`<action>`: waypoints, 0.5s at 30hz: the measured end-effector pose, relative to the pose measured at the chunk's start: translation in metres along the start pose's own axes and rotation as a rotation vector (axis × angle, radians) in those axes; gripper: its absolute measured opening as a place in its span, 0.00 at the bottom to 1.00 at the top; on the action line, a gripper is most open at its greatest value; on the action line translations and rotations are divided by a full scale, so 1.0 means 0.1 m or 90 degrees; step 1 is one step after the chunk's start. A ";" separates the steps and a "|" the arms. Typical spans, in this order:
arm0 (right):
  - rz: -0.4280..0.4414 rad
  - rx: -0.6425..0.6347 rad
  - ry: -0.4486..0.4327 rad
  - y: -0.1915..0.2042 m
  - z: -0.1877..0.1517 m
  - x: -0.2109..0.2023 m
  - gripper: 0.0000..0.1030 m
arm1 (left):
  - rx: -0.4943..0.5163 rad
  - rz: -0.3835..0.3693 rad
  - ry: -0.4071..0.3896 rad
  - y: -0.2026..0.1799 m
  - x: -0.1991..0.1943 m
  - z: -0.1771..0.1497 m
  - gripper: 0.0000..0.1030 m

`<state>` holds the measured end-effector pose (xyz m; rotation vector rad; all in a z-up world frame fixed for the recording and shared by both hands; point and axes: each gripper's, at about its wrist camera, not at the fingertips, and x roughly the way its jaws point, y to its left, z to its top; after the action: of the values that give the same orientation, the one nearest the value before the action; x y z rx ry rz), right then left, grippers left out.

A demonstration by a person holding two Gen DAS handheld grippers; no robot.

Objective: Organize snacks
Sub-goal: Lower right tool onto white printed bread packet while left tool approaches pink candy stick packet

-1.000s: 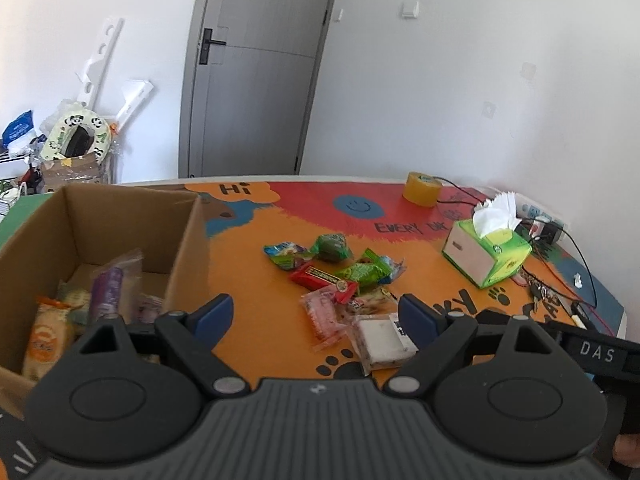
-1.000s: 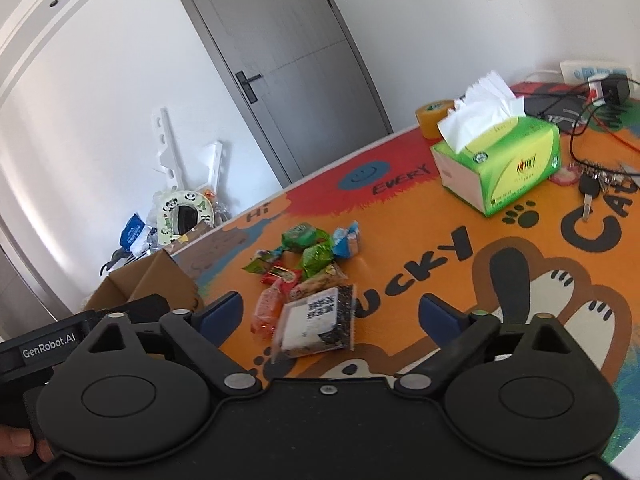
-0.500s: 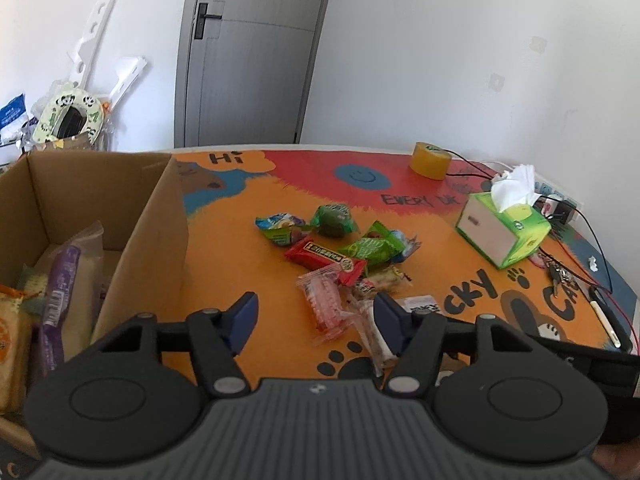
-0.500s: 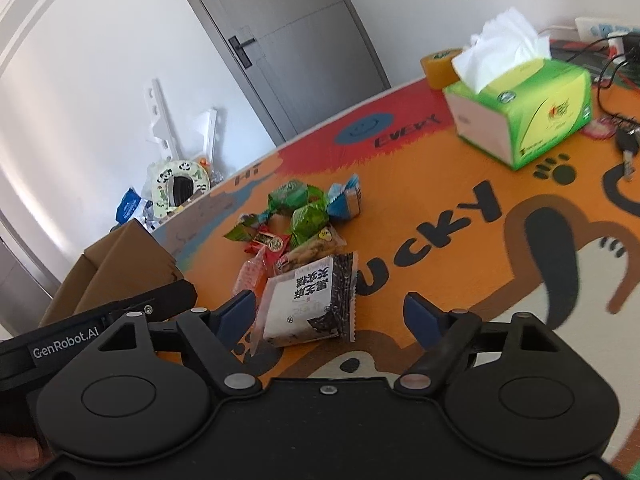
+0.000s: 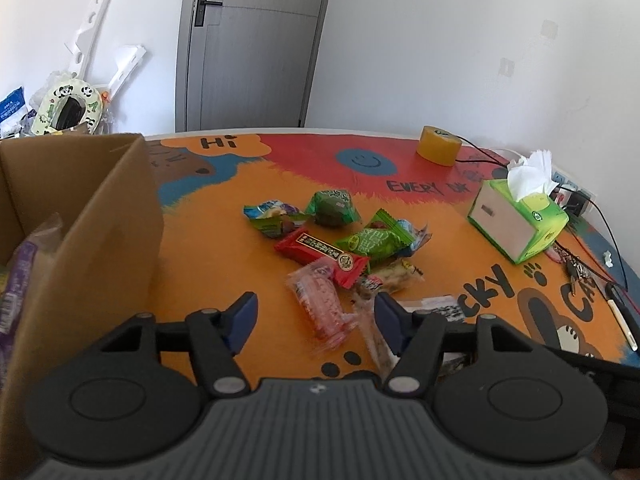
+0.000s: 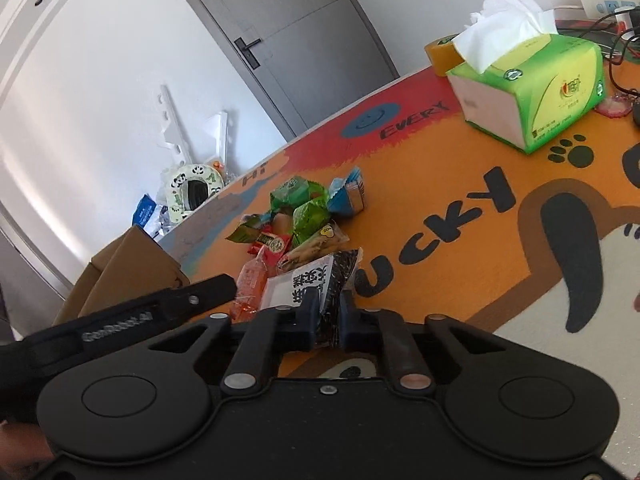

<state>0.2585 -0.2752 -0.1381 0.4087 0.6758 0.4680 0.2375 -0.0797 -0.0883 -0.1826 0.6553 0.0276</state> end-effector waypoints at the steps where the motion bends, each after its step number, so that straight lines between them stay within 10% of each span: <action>1: -0.002 0.001 -0.003 -0.02 0.00 -0.01 0.10 | 0.001 0.002 0.001 -0.01 0.02 0.00 0.62; 13: -0.081 0.024 -0.031 -0.25 0.09 -0.24 0.12 | 0.002 0.003 0.021 -0.07 0.28 -0.09 0.61; 15: -0.091 0.017 -0.030 -0.24 0.08 -0.24 0.20 | 0.011 0.000 0.012 -0.08 0.27 -0.11 0.48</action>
<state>0.2542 -0.3099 -0.1326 0.3928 0.6611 0.3125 0.2531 -0.0902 -0.1125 -0.1670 0.6737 0.0203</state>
